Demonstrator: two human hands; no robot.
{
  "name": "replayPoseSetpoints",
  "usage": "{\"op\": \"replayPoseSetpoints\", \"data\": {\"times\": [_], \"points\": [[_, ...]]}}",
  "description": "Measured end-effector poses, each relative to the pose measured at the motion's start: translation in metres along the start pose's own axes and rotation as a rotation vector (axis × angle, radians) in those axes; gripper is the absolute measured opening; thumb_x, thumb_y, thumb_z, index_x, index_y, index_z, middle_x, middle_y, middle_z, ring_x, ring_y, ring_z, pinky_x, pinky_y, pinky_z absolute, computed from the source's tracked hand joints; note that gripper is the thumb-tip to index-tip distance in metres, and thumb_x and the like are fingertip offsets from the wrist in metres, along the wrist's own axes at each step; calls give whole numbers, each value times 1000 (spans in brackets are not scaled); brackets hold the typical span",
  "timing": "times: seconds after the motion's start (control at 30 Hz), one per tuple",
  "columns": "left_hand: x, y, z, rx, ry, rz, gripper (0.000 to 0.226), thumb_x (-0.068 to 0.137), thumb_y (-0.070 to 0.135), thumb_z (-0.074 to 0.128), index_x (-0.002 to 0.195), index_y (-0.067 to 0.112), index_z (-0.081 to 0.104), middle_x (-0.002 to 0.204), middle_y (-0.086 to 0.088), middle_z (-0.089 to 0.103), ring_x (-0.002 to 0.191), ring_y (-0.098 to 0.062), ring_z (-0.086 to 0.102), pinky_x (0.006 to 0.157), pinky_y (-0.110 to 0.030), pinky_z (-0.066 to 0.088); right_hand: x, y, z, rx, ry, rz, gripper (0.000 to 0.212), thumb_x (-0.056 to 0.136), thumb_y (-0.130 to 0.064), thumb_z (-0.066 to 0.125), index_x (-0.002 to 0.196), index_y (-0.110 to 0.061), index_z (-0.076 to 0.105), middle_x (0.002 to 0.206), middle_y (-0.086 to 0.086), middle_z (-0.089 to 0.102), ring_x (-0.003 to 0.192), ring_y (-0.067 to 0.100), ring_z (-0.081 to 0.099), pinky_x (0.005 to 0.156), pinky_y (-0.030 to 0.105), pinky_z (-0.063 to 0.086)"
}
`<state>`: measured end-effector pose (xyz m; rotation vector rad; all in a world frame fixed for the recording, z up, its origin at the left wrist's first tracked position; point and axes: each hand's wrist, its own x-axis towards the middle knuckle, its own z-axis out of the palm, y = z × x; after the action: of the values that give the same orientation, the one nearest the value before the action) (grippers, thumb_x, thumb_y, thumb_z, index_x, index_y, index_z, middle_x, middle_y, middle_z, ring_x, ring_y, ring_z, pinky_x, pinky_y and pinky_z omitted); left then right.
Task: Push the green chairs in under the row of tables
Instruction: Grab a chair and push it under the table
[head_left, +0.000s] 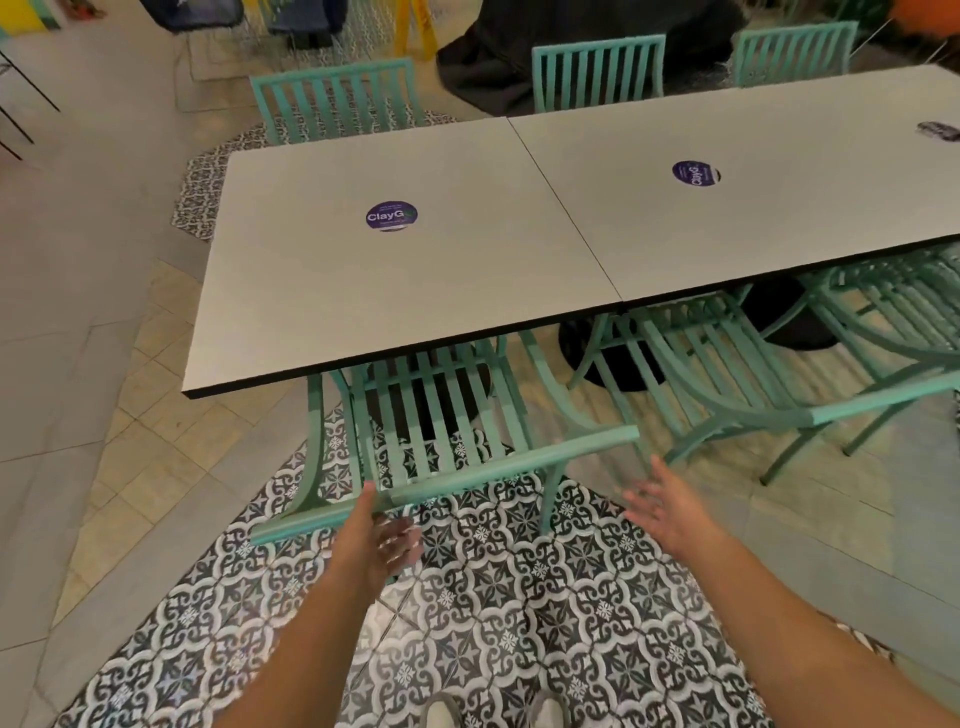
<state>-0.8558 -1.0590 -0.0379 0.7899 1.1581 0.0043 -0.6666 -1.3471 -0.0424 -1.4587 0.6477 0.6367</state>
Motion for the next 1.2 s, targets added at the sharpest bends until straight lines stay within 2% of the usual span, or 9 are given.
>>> {"op": "replayPoseSetpoints", "data": {"times": [0.3, 0.37, 0.47, 0.6, 0.73, 0.83, 0.93, 1.07, 1.2], "points": [[-42, -51, 144, 197, -175, 5, 60, 96, 49, 47, 136, 5, 42, 121, -19, 60, 110, -37, 59, 94, -53, 49, -6, -25, -165, 122, 79, -50, 48, 99, -37, 41, 136, -6, 42, 131, 14, 50, 118, 30, 47, 98, 46, 36], [-52, -75, 192, 209, -182, 40, 60, 96, 48, 48, 138, 6, 41, 115, -15, 63, 108, -34, 60, 90, -50, 51, 0, -40, -212, 204, 102, -58, 48, 100, -35, 41, 138, -7, 41, 113, 9, 54, 114, 28, 49, 96, 45, 36], [-72, -122, 275, 199, -221, 40, 60, 97, 44, 49, 143, 6, 37, 109, -11, 62, 108, -31, 58, 84, -46, 52, 7, -65, -284, 259, 99, -80, 47, 99, -35, 44, 138, -8, 41, 97, 4, 54, 94, 23, 56, 78, 39, 44], [-99, -176, 384, 220, -289, 19, 55, 99, 38, 47, 146, 13, 32, 115, -13, 57, 115, -33, 56, 89, -45, 49, 22, -101, -362, 322, 150, -122, 42, 100, -30, 42, 135, -7, 43, 100, 7, 55, 95, 25, 56, 80, 41, 45], [-106, -206, 463, 256, -308, 16, 57, 97, 42, 50, 145, 15, 37, 121, -11, 59, 99, -24, 61, 69, -36, 50, 42, -136, -403, 360, 155, -110, 38, 100, -29, 42, 132, -9, 45, 113, 11, 55, 103, 27, 54, 88, 41, 43], [-102, -227, 518, 242, -314, -25, 59, 97, 44, 49, 145, 13, 36, 128, -11, 57, 103, -24, 60, 75, -36, 51, 69, -157, -428, 402, 130, -87, 30, 99, -30, 44, 123, -13, 47, 101, 8, 58, 91, 25, 58, 78, 38, 48], [-93, -246, 565, 150, -341, -59, 59, 98, 43, 47, 147, 13, 33, 136, -17, 52, 121, -32, 53, 92, -43, 46, 100, -183, -447, 412, 119, -68, 23, 98, -30, 46, 111, -12, 50, 102, 10, 56, 87, 24, 59, 67, 36, 47], [-70, -254, 617, -14, -305, -101, 61, 97, 42, 47, 148, 14, 30, 135, -18, 53, 122, -35, 52, 104, -49, 41, 143, -223, -472, 356, 116, -65, 29, 99, -28, 44, 123, -13, 47, 116, 14, 55, 103, 30, 58, 81, 41, 49], [-50, -251, 645, -99, -206, -87, 59, 97, 45, 48, 147, 19, 31, 113, -16, 59, 117, -35, 56, 99, -50, 44, 184, -262, -496, 311, 115, -44, 31, 97, -27, 48, 123, -9, 49, 122, 16, 53, 107, 33, 57, 91, 45, 45]]}}
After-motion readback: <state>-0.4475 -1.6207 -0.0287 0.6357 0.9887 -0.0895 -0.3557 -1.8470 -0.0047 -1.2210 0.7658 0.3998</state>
